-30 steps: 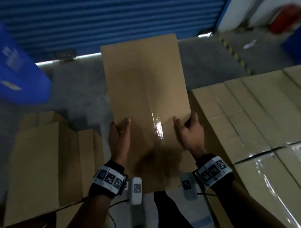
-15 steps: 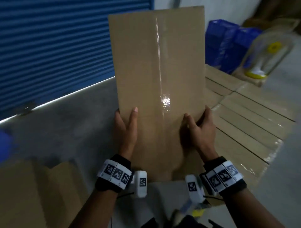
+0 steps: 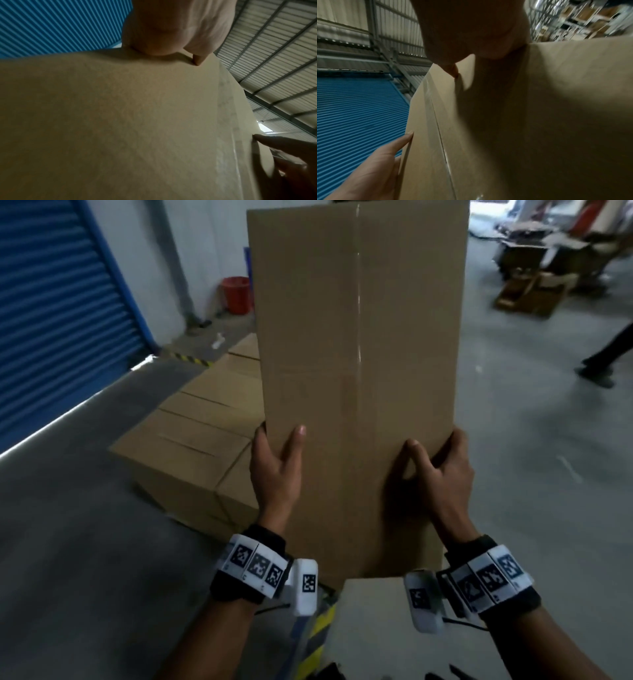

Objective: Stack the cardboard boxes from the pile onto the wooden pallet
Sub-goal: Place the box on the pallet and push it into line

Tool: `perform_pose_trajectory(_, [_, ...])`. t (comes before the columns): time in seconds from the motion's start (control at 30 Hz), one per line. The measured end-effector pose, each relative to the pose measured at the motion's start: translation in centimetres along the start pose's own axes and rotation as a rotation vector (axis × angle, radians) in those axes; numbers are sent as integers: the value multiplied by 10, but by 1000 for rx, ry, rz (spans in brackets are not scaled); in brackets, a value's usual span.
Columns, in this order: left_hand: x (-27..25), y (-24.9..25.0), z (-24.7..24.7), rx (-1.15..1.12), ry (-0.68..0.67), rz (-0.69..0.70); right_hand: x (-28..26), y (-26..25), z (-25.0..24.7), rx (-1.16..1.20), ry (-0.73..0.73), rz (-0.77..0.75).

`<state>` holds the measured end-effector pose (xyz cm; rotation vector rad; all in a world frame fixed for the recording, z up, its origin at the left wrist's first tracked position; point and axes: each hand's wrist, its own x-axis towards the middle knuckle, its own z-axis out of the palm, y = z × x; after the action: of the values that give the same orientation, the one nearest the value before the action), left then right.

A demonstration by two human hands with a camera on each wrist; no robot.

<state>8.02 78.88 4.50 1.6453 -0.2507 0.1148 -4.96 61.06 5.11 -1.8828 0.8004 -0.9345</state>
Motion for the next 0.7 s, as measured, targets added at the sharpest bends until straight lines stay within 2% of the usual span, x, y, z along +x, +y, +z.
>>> perform_pose_trajectory(0.13, [-25, 5, 98, -23, -93, -13, 43, 52, -68, -23, 55, 15])
perform_pose_trajectory(0.3, [-31, 6, 178, -23, -140, -42, 94, 86, -115, -37, 63, 26])
perform_pose_trajectory(0.53, [18, -6, 276, -32, -157, -43, 184, 131, -120, -15, 62, 43])
perform_pose_trajectory(0.7, [88, -28, 365, -89, -135, -45, 293, 159, -99, -41, 57, 5])
